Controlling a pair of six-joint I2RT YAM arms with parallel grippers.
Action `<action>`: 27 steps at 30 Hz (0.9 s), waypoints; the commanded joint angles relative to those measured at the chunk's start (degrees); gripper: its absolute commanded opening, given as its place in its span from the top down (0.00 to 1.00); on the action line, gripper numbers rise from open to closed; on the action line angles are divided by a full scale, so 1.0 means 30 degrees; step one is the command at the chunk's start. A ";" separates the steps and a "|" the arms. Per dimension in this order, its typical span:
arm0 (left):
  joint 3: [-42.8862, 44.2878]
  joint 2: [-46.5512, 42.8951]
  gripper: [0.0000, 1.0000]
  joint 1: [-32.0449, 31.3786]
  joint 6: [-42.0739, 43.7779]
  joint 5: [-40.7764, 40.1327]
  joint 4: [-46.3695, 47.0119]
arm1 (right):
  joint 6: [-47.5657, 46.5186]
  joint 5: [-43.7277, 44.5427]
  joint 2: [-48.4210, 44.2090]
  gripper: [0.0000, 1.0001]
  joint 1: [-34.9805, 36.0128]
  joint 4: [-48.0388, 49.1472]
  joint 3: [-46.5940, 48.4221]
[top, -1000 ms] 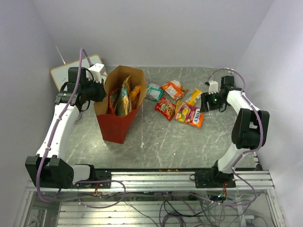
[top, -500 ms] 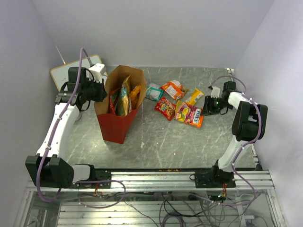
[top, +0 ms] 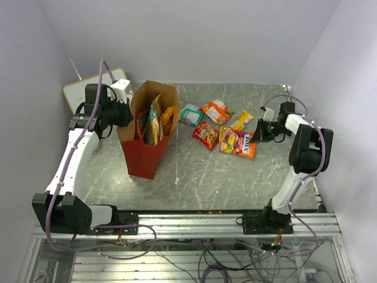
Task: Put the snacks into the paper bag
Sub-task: Pick up the snack from the center of the board.
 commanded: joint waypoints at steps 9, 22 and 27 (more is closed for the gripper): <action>0.0034 -0.0151 0.93 0.0179 0.0000 -0.0024 0.1852 | -0.3197 -0.2129 -0.5257 1.00 -0.0304 -0.3318 0.3112; -0.0035 -0.0105 0.93 0.0180 0.0034 0.1015 0.1607 | -0.5070 -0.5330 -0.7134 1.00 0.0756 -0.4407 0.9902; 0.0120 0.0171 0.93 0.0149 -0.0249 0.2029 0.1382 | -0.3347 -0.5497 -0.6627 1.00 0.2740 -0.3647 1.3178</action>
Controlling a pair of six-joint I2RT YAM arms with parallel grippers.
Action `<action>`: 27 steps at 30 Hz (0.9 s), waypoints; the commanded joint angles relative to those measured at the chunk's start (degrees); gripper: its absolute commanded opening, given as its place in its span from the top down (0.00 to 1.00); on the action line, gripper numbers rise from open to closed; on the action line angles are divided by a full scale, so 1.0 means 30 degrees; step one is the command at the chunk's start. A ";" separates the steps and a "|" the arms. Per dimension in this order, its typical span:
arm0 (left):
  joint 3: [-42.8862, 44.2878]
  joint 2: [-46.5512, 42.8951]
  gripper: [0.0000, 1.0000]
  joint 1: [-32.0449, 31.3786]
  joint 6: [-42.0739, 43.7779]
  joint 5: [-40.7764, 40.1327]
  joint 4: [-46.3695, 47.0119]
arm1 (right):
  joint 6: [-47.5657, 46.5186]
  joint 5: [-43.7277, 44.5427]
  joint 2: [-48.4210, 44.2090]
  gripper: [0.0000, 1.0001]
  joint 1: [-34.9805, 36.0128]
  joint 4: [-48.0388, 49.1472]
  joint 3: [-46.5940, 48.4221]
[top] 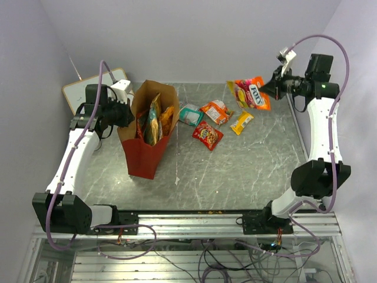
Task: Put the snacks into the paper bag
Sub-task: Pick up the snack from the center of the board, then place the snack in the paper bag.
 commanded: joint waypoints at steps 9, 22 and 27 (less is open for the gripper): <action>0.0213 0.0042 0.93 0.0077 -0.0443 0.2559 0.1213 | 0.3894 -0.1231 0.0255 1.00 0.6043 0.5209 0.5381; 0.0522 0.0272 0.93 -0.0363 0.0320 0.4545 0.0304 | 0.4385 -0.3843 0.4641 1.00 0.8530 0.6360 1.1187; 0.0874 0.0741 0.93 -0.0751 0.0573 0.4732 -0.0316 | 0.4672 -0.4567 0.5956 1.00 0.9037 0.7711 1.1722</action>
